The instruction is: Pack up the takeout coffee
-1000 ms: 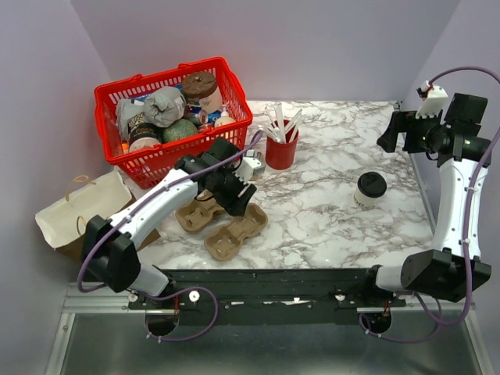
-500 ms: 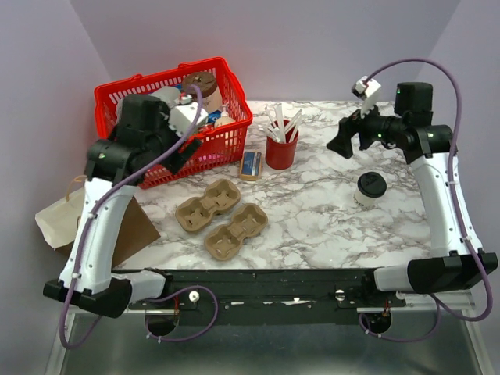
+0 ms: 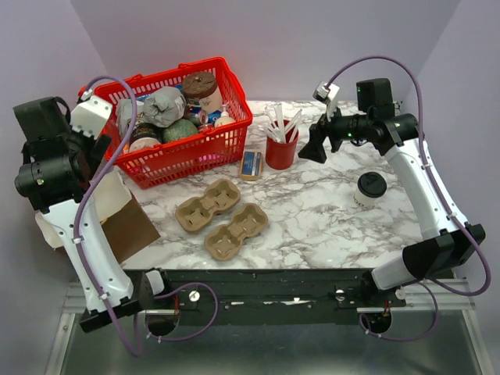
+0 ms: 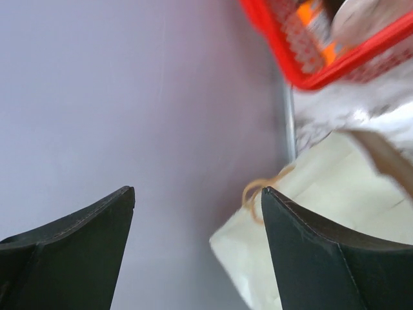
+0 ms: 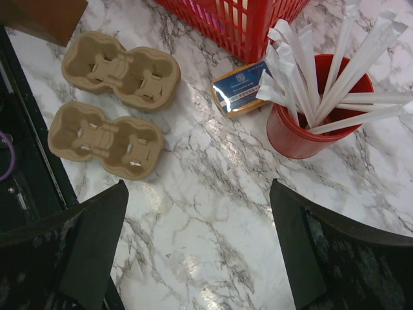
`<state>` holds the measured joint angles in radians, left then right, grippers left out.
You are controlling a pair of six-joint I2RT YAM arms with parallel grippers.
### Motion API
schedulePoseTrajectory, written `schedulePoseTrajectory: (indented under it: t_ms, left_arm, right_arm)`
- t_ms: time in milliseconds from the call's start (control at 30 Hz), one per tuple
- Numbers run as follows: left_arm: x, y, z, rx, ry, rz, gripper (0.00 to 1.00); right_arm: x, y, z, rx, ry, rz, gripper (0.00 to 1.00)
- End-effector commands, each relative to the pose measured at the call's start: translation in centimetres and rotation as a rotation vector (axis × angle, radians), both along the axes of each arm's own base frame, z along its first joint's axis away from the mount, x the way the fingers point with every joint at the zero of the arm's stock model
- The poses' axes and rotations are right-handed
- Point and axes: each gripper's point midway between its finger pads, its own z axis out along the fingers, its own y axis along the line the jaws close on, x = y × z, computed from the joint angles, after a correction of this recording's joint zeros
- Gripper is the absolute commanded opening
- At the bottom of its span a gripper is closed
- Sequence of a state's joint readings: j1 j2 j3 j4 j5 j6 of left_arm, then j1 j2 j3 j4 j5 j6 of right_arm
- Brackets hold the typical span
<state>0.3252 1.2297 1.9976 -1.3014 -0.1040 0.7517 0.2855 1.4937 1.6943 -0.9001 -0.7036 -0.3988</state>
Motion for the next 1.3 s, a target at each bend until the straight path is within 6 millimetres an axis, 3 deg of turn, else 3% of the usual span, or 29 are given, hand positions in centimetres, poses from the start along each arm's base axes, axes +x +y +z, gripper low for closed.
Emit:
schedulePoseTrajectory:
  t_ms: [0,167,400,800,1000,1033,1067,1100,1267]
  left_arm:
    - [-6.7,2.8,-6.0,0.007,0.345,0.107,0.87]
    - [-9.0,5.2,-10.3,-0.067,0.495,0.181,0.82]
    - [-8.2,4.6,-13.9,-0.188,0.550,0.115,0.79]
    - [-6.0,4.2,-17.9,-0.354,0.620,0.057,0.65]
    - [-5.7,3.9,-17.6,-0.368,0.596,0.053,0.42]
    - [-5.7,3.7,-17.5,-0.366,0.592,0.048,0.35]
    - [-5.8,3.6,-17.4,-0.362,0.588,0.039,0.13]
    - [-6.0,3.4,-17.2,-0.344,0.581,0.020,0.03]
    - [-7.0,2.0,-17.6,-0.343,0.568,-0.012,0.00]
  right_arm:
    - [-0.5,1.4,0.5,0.024,0.003,0.054,1.00]
    - [-0.7,2.1,0.2,0.019,0.012,0.069,1.00]
    - [-0.9,2.6,-0.6,-0.001,0.022,0.081,1.00]
    - [-0.7,2.6,-1.7,-0.024,0.032,0.082,1.00]
    - [-0.7,2.4,-1.7,-0.031,0.019,0.082,1.00]
    - [-0.7,2.5,-1.7,-0.033,0.016,0.084,1.00]
    - [-0.6,2.5,-1.7,-0.033,0.018,0.085,1.00]
    - [-0.5,2.5,-1.6,-0.032,0.017,0.084,1.00]
    - [-0.3,2.6,-1.8,-0.031,0.023,0.086,1.00]
